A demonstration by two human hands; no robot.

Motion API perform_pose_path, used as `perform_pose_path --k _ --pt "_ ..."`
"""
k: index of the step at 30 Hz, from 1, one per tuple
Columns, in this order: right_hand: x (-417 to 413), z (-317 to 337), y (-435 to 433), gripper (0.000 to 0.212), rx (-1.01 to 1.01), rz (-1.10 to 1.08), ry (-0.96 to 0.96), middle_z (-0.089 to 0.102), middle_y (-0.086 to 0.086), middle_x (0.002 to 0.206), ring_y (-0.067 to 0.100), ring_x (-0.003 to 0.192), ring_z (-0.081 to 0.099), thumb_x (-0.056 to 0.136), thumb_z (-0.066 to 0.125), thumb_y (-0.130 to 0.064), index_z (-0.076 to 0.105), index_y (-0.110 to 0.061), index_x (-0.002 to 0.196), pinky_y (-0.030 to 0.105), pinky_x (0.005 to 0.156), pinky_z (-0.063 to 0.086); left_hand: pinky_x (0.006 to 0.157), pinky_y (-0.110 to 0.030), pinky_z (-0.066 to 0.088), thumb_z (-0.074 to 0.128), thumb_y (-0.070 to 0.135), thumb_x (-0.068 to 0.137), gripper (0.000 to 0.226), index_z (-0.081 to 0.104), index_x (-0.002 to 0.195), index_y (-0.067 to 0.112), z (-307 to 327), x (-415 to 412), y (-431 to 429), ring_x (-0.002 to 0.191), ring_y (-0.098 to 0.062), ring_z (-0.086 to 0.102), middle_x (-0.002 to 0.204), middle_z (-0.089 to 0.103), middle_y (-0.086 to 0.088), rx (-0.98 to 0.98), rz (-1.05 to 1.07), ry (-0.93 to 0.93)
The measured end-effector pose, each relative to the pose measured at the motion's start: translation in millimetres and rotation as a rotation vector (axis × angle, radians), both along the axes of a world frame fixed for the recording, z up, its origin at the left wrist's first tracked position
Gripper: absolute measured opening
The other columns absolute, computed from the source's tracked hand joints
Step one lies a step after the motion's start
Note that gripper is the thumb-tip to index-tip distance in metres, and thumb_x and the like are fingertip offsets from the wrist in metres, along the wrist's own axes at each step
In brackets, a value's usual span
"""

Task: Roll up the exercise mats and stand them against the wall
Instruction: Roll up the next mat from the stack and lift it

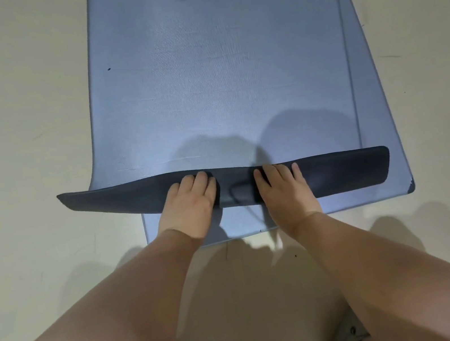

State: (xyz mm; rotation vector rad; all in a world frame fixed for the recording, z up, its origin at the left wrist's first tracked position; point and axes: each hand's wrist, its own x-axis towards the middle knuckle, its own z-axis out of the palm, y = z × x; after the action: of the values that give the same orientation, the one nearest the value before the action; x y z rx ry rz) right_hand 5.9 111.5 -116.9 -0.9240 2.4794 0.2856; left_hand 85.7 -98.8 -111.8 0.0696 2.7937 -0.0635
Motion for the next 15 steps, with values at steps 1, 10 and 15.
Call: perform_pose_path --k 1,10,15 --pt "-1 0 -1 0.071 -0.009 -0.001 0.018 0.050 0.015 0.144 0.036 0.131 0.049 0.094 0.061 -0.010 0.035 -0.008 0.160 0.060 0.121 0.031 0.074 -0.041 0.047 0.085 0.015 0.054 0.077 0.065 0.129 0.006 -1 -2 2 0.093 -0.032 0.056 0.118 0.062 -0.012 -0.005 0.008 -0.029" --pt "-41 35 -14 0.048 -0.004 -0.070 -0.245 0.065 0.004 0.113 0.028 0.093 0.060 0.093 0.046 0.000 0.056 -0.020 0.136 0.032 0.082 0.043 0.084 -0.039 0.042 0.063 0.007 0.081 0.049 0.058 0.129 0.014 11 -22 5 0.103 -0.033 0.050 0.116 0.056 -0.012 -0.023 0.133 -0.072" --pt "-62 48 -14 0.047 -0.094 -0.167 -0.384 0.070 0.004 0.119 0.029 0.108 0.063 0.092 0.052 -0.004 0.064 -0.027 0.131 0.032 0.082 0.044 0.084 -0.036 0.043 0.054 0.009 0.092 0.046 0.048 0.135 0.023 23 -39 -7 0.109 -0.027 0.055 0.119 0.062 -0.003 0.067 0.137 -0.242"
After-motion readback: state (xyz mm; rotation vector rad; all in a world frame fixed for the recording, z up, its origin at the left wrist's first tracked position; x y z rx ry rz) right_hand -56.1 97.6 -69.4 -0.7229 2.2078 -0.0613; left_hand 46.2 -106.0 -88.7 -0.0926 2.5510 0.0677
